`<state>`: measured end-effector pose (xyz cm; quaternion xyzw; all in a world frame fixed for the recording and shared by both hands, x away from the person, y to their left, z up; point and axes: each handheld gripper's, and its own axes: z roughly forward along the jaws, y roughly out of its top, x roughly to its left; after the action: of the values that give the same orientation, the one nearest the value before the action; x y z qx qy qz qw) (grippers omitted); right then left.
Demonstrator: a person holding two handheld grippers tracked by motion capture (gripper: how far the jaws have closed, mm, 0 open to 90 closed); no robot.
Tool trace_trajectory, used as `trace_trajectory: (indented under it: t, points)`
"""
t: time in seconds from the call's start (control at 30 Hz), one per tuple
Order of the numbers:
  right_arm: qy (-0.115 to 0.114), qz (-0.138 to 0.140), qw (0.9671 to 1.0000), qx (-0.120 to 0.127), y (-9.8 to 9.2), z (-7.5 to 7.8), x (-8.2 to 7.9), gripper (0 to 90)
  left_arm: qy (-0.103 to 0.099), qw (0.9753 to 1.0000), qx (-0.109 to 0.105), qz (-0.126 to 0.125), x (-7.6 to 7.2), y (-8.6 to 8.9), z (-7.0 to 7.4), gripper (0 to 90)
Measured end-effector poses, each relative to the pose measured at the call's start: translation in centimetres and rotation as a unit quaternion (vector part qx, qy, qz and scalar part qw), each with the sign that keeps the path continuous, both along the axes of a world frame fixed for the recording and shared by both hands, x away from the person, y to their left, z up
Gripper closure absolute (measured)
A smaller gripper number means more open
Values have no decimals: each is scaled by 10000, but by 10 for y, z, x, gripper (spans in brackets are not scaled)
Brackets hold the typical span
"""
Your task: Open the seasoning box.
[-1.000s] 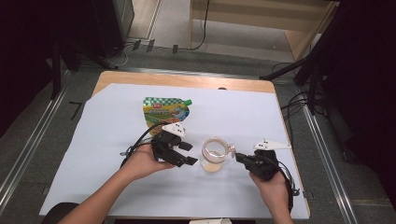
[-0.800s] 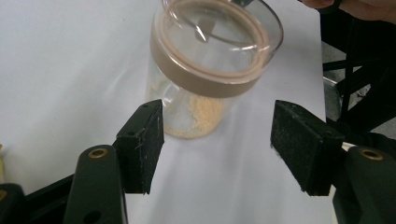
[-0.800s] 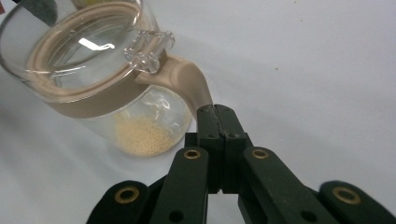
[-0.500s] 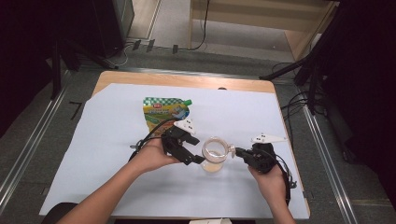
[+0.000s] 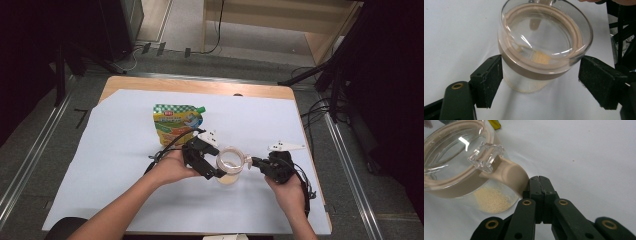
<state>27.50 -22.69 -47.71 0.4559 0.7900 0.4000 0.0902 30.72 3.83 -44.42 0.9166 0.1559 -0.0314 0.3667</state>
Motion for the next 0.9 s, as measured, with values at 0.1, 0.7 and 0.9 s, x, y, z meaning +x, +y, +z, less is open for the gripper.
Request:
trace_trajectory:
  t: [0.1,0.7,0.9]
  points:
    - [-7,-27,10000,11,0,0,0,900,-21,10000,-9,6,0,-3,-1,179]
    - [-10,-102,9999,28,0,-2,-3,900,-397,9990,-194,-50,-3,-8,1,146]
    - [0,-120,9999,29,0,-1,-3,900,-499,9987,-103,-58,-4,-9,4,148]
